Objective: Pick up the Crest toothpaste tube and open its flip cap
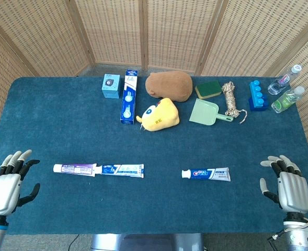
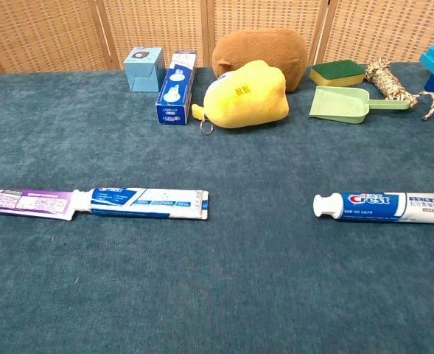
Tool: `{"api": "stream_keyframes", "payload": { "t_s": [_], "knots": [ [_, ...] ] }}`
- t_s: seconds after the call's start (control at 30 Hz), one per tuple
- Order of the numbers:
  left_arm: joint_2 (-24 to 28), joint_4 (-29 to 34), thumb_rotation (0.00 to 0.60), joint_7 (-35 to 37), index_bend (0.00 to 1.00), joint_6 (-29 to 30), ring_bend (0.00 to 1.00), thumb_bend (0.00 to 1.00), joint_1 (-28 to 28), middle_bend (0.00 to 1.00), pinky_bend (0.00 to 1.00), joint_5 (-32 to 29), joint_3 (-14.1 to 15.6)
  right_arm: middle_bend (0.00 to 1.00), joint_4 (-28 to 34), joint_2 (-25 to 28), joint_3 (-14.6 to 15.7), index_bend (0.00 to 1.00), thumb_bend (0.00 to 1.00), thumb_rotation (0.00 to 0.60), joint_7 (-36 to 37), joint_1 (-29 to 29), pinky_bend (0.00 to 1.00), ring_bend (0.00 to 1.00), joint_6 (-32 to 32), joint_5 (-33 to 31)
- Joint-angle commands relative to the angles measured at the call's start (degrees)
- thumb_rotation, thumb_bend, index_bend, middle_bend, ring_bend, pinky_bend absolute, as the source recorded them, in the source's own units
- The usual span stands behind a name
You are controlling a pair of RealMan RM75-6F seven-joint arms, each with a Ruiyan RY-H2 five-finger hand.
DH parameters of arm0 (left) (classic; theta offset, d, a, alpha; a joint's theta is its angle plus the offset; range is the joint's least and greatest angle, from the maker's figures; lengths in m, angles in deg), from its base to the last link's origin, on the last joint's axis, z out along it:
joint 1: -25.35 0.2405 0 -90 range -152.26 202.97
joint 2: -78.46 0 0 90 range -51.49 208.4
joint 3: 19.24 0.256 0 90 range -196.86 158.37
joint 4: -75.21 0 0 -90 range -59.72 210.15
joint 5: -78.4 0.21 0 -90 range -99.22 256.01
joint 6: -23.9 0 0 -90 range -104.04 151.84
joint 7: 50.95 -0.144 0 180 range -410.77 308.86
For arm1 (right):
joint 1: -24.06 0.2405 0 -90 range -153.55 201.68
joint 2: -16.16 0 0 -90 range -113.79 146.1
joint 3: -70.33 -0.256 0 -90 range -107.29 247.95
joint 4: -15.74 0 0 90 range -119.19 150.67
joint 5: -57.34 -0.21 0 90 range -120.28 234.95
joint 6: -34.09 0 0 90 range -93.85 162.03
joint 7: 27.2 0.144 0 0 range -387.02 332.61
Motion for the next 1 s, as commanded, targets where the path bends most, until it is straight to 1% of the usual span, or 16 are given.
{"api": "stream_keyframes", "payload": {
  "t_s": [0.03, 0.33, 0.6, 0.8, 1.0],
  "knots": [
    [-0.04, 0.0, 0.6, -0.08, 0.21, -0.1, 0.0, 0.36, -0.06, 0.09, 0.0, -0.14, -0.01, 0.26, -0.04, -0.04, -0.04, 0.32, 0.43, 0.6, -0.07, 0.08, 0.17, 0.13, -0.14, -0.15],
    [0.2, 0.23, 0.6, -0.1, 0.21, 0.66, 0.0, 0.36, 0.34, 0.09, 0.0, 0.78, 0.31, 0.26, -0.27, -0.18, 0.2, 0.32, 0.43, 0.6, 0.66, 0.13, 0.17, 0.13, -0.51, 0.21],
    [1.61, 0.7, 0.6, 0.25, 0.21, 0.98, 0.0, 0.36, 0.18, 0.1, 0.0, 0.97, -0.21, 0.26, -0.41, -0.18, -0.07, 0.31, 0.43, 0.6, 1.34, 1.16, 0.17, 0.13, -2.19, 0.29],
    [2.72, 0.96, 0.6, 0.51, 0.21, 0.64, 0.0, 0.36, -0.3, 0.1, 0.0, 0.54, -0.77, 0.25, -0.68, -1.07, -1.03, 0.29, 0.42, 0.6, 0.42, 3.8, 0.17, 0.13, -5.81, -1.48],
    [3.84, 1.15, 0.6, 0.7, 0.21, -0.5, 0.0, 0.36, -1.63, 0.1, 0.0, -0.14, -1.87, 0.22, -1.32, -3.67, -2.32, 0.26, 0.4, 0.6, -3.29, 8.14, 0.17, 0.13, -11.09, -6.1]
  ]
}}
